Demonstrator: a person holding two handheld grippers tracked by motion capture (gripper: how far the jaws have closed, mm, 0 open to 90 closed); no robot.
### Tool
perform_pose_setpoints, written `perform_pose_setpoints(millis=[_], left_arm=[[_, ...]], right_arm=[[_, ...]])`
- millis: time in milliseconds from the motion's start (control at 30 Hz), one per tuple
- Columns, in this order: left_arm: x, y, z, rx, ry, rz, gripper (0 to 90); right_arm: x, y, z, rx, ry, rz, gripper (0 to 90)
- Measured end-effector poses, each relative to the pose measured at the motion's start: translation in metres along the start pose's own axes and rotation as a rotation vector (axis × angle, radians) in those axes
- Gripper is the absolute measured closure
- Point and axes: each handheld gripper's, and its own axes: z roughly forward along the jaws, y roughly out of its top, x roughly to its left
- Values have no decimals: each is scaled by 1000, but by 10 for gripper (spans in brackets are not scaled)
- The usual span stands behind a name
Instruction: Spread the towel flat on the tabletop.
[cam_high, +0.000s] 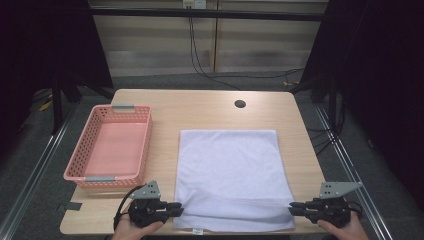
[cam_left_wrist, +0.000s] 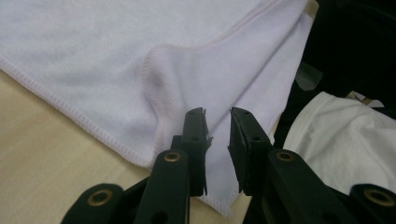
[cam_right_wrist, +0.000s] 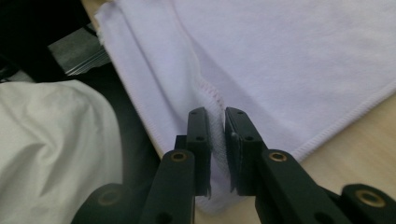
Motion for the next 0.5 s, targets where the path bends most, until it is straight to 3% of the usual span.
perform_pose_setpoints(millis=[100, 200, 267, 300, 333, 400, 467, 500], left_arm=[[5, 4, -1, -20, 27, -16, 654], [18, 22, 4, -55, 46, -35, 587], [29, 35, 18, -24, 66, -21, 537], [32, 38, 25, -12, 43, -33, 502], [35, 42, 33, 16, 26, -20, 485], [36, 47, 48, 72, 71, 12, 489], [40, 46, 59, 90, 31, -16, 531], [38, 46, 62, 114, 22, 1, 597]], right_arm=[[2, -1, 0, 13, 7, -4, 768], [0, 1, 1, 20, -4, 1, 739], [-2, 2, 2, 14, -2, 4, 729], [-4, 4, 3, 13, -4, 12, 724], [-5, 5, 4, 18, -6, 7, 720], [-7, 10, 10, 23, 0, 5, 707], [-7, 16, 18, 30, 7, -12, 693], [-8, 19, 23, 31, 13, -12, 679]])
